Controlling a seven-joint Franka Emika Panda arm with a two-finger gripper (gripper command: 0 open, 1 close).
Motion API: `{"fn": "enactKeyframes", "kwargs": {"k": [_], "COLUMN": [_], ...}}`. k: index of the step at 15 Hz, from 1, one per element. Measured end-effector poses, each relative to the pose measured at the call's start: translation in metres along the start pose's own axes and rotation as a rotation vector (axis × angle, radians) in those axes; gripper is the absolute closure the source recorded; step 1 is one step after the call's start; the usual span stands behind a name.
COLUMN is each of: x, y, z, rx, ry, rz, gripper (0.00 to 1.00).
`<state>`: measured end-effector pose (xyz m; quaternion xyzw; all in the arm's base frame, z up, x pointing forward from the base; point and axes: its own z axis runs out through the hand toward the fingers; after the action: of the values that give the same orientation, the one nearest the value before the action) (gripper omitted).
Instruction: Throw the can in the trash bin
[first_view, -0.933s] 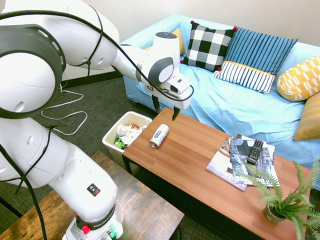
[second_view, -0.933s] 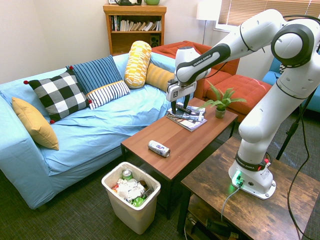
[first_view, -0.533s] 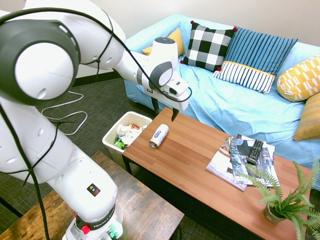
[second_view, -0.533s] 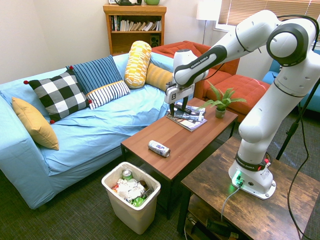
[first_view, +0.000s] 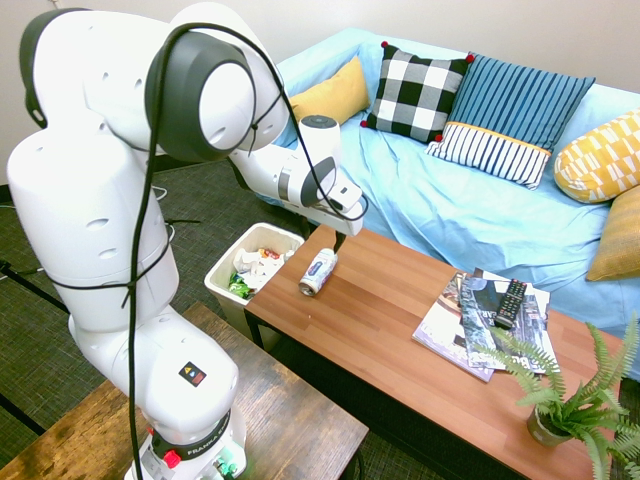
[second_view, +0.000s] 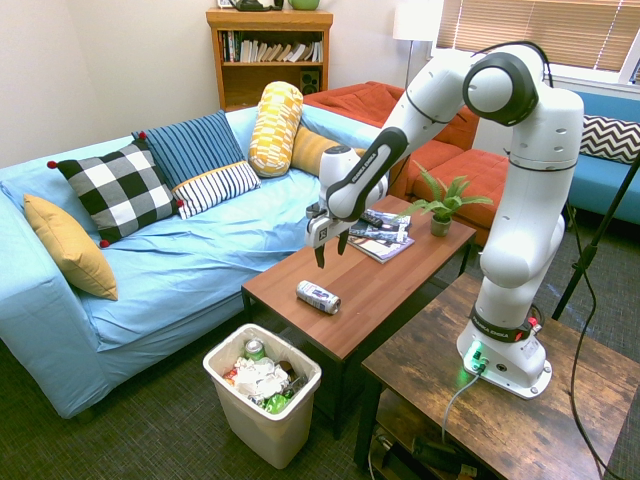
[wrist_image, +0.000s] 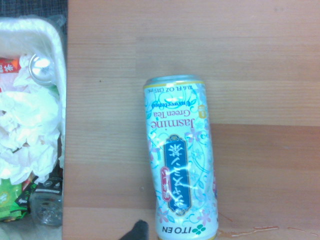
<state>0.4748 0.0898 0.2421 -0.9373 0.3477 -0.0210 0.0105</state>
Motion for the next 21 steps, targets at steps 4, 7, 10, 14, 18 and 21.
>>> {"fn": "enactKeyframes", "kwargs": {"k": [4,7,10,14,18,21], "x": [-0.001,-0.004,-0.005,0.002,0.009,0.009], "y": [-0.017,-0.028,-0.034,-0.037,-0.042,-0.043], "z": [0.055,0.094,0.125,0.153,0.153,0.152], "rx": [-0.027,-0.052,-0.078,-0.097,-0.085,-0.080], "ry": [-0.011,-0.026,-0.040,-0.043,-0.039,-0.041], "rz": [-0.001,-0.014,-0.012,0.003,0.019,0.030], "gripper": [0.00,0.00,0.00,1.00,1.00,1.00]}}
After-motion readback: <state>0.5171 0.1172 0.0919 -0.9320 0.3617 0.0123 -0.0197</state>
